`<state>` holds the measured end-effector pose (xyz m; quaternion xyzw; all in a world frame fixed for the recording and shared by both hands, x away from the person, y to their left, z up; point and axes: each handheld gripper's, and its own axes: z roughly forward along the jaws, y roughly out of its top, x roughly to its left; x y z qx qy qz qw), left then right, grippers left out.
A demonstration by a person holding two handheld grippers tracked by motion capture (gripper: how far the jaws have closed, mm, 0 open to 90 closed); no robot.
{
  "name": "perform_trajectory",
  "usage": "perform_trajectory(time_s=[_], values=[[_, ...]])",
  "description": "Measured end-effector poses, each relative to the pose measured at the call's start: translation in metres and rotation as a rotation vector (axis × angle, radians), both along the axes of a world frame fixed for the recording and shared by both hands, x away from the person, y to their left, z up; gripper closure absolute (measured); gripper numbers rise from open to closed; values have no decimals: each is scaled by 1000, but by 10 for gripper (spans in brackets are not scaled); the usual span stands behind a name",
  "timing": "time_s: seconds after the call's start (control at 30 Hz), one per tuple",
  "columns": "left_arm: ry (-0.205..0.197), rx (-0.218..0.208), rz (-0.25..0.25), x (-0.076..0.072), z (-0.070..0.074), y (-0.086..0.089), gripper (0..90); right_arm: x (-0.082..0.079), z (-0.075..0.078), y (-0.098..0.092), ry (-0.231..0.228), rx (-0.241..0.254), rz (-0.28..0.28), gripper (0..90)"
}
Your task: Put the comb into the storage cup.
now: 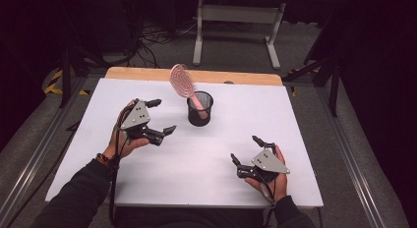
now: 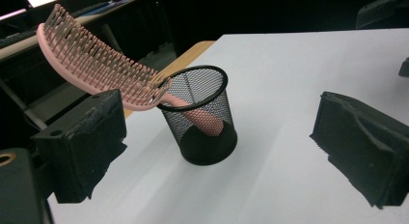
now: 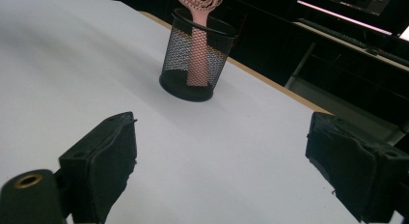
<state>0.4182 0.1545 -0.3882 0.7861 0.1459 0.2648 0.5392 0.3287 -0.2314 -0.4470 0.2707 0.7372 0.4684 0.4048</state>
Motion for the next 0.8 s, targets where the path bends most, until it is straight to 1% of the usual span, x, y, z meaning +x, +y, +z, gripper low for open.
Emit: perform_trajectory(time_s=[0.07, 0.27, 0.3, 0.4, 0.43, 0.6, 0.63, 0.7, 0.73, 0.8], values=[[-4, 10, -2, -2, -1, 1, 56, 0, 1, -1, -1, 4, -2, 116], [-2, 8, -8, -7, -4, 4, 55, 0, 1, 0, 0, 5, -1, 116], [-14, 20, -8, -9, -3, 5, 55, 0, 1, 0, 0, 5, 1, 116], [-13, 20, -12, -13, -3, 5, 55, -1, 1, 0, -3, 4, 5, 116], [-19, 27, -13, -14, -3, 6, 55, -1, 1, 0, -3, 4, 4, 115], [-17, 34, -18, -20, -7, 8, 53, -1, 2, 0, -4, 0, 6, 115], [-22, 45, -17, -21, -8, 9, 53, -1, 2, 1, -6, 0, 5, 115], [-25, 51, -17, -23, -10, 10, 52, -1, 2, 1, -5, -1, 6, 115], [-20, 47, -19, -24, -11, 11, 52, -1, 2, 1, -6, -2, 7, 115], [-25, 53, -18, -27, -12, 12, 52, -2, 2, 1, -7, -2, 8, 115]])
